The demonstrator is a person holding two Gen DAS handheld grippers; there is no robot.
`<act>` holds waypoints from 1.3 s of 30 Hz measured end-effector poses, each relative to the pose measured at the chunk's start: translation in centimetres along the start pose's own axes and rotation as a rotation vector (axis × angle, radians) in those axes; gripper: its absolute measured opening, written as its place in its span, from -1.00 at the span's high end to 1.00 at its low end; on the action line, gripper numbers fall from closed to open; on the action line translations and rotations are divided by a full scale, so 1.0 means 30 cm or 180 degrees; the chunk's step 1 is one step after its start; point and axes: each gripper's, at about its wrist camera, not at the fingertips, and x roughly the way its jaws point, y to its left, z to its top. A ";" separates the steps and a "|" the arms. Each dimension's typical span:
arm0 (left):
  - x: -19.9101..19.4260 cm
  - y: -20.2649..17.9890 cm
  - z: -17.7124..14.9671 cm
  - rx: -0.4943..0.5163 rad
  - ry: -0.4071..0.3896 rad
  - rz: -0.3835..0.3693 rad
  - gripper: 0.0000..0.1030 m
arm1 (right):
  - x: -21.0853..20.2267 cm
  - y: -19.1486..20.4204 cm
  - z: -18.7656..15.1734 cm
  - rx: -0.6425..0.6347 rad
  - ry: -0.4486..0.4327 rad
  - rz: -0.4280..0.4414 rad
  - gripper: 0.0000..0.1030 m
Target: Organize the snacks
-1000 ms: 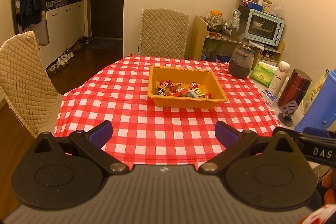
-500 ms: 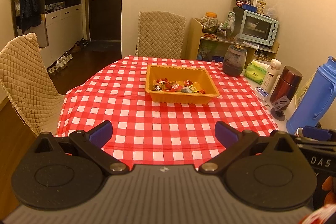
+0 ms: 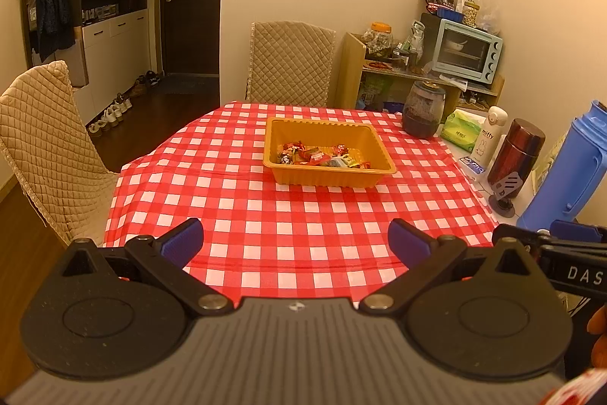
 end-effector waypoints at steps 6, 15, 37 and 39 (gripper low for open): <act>0.001 -0.001 0.000 0.0001 0.0000 -0.0011 -1.00 | 0.001 0.001 0.003 -0.0003 -0.0004 0.0006 -0.70; 0.002 -0.002 0.001 0.0003 0.0006 -0.0012 -1.00 | 0.002 0.000 0.003 -0.0002 -0.0006 0.0005 -0.70; 0.008 -0.006 -0.002 0.0005 0.0024 -0.0017 -1.00 | 0.008 -0.002 -0.002 0.0016 0.0001 0.0005 -0.70; 0.007 -0.004 -0.005 0.0002 0.0025 -0.0019 -1.00 | 0.011 -0.002 -0.005 0.0020 0.0000 0.0007 -0.70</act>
